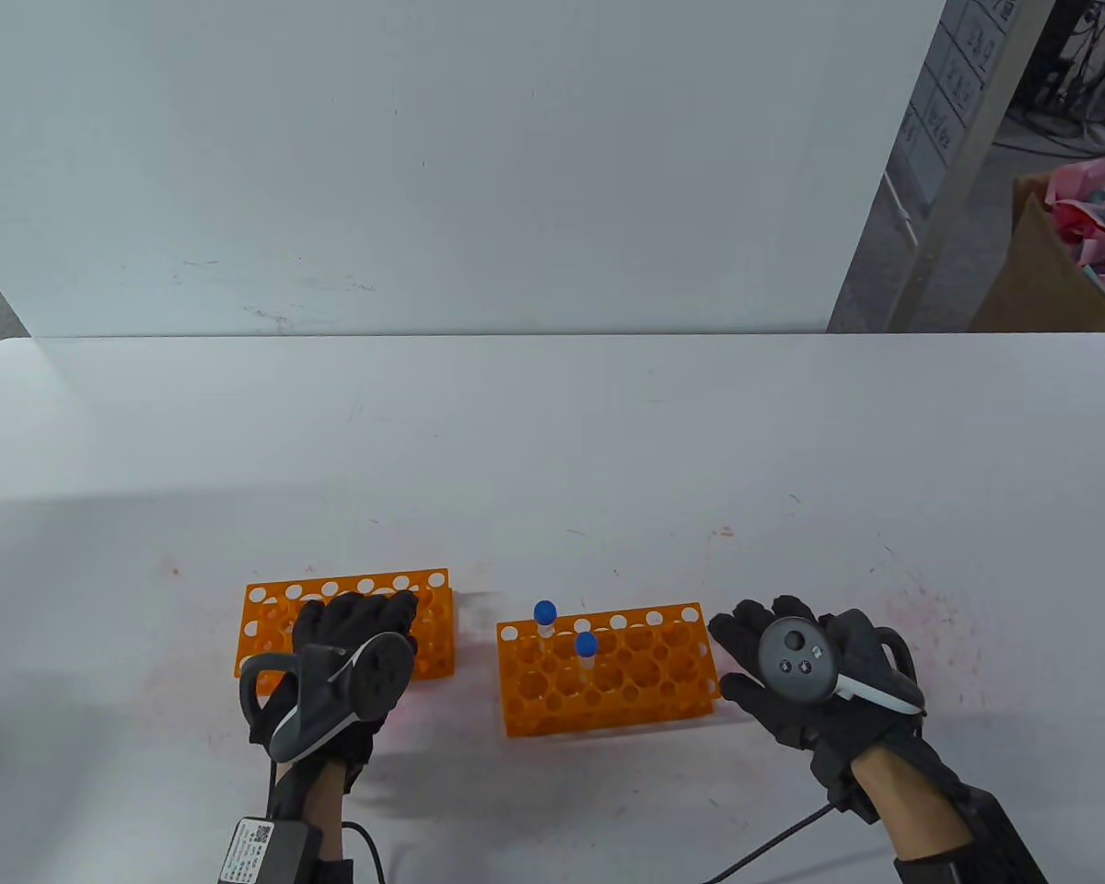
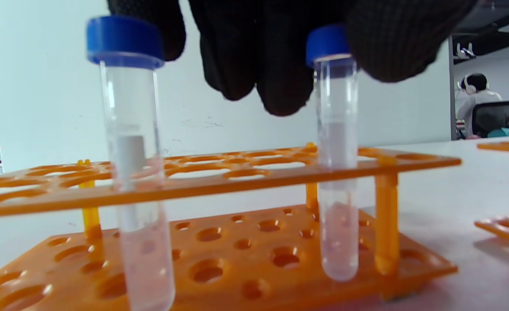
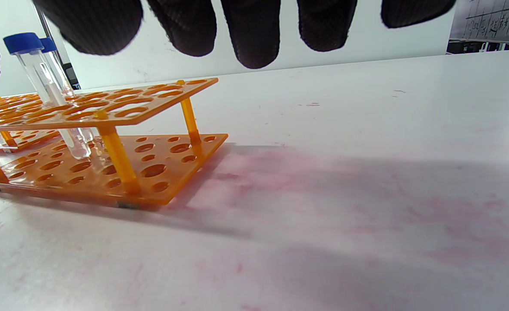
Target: Transfer 4 test tubes between racks (Left hand only)
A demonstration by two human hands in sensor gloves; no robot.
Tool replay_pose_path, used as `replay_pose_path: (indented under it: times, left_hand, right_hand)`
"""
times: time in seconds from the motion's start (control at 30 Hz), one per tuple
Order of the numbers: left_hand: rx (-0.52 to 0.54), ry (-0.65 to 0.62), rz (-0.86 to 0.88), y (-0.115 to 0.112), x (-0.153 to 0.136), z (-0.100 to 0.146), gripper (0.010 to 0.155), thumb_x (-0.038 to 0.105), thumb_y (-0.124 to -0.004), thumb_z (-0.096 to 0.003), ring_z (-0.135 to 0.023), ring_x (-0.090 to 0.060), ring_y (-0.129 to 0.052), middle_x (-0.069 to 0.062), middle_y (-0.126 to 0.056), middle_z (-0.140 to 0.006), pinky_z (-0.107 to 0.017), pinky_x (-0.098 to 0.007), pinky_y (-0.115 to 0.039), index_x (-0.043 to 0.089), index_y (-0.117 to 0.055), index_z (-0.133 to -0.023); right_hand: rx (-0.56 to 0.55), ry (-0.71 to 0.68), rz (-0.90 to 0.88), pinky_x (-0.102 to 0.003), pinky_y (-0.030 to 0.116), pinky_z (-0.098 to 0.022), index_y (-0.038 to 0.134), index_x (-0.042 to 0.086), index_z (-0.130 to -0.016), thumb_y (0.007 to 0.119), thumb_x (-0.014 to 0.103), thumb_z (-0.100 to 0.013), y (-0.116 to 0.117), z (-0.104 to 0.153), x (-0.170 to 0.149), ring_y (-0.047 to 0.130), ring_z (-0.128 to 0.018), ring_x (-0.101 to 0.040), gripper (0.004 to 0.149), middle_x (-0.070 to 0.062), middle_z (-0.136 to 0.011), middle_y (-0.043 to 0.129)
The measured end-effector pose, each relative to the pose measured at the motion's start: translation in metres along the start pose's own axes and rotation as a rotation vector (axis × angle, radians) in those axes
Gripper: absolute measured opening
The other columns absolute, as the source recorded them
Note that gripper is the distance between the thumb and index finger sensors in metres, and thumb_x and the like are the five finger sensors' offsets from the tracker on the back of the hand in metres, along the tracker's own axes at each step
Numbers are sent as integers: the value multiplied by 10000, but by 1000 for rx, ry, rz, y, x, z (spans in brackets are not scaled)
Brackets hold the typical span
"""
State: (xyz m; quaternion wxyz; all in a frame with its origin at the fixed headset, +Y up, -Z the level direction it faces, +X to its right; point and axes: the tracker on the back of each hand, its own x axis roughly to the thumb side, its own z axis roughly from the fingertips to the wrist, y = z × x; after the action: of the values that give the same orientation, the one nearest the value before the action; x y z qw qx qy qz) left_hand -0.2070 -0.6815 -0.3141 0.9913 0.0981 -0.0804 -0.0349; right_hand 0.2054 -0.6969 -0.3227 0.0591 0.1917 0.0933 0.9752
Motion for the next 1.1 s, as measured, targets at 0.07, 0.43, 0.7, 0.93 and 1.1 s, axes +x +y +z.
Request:
replay_pose_path:
  times: [0.07,0.43,0.7,0.93,1.1]
  left_hand:
    - [7,-7,5,0,4,0,590,487,-749,-470,-998,-303,-783,11,-805,-1055,-719,-608,-653,358,-626,-1032]
    - [50,-56,62,8,22,2,570,479,-740,-477,-1004,-307,-775,11,-796,-1064,-717,-603,-658,354,-641,-1025]
    - [96,-136,107,19,54,-6,586,478,-741,-478,-1012,-299,-771,18,-783,-1075,-720,-604,-658,368,-611,-1038]
    - [67,-195,31,28,84,-21,622,486,-737,-479,-1028,-292,-757,27,-746,-1104,-728,-600,-654,393,-545,-1064]
    - [10,-206,16,25,99,-28,660,457,-775,-469,-1033,-294,-755,30,-711,-1127,-732,-604,-650,417,-506,-1071]
  right_hand:
    - [-2,0,-2,-767,418,-663,421,278,-1101,584,540,-540,0,0,0,428,-1031,-536,641,-125,-1189,457]
    - [-7,1,-10,-768,418,-662,429,275,-1100,586,539,-539,-1,1,-2,430,-1030,-539,640,-125,-1187,463]
    - [-10,7,-16,-768,417,-662,430,274,-1101,586,538,-540,-1,2,-3,428,-1031,-535,639,-124,-1187,464]
    - [-9,1,-9,-767,418,-662,430,275,-1100,585,539,-540,-2,-1,0,429,-1031,-536,639,-126,-1187,464]
    - [-12,5,-15,-768,417,-662,428,275,-1101,583,543,-538,-3,2,-2,429,-1030,-539,642,-124,-1188,464]
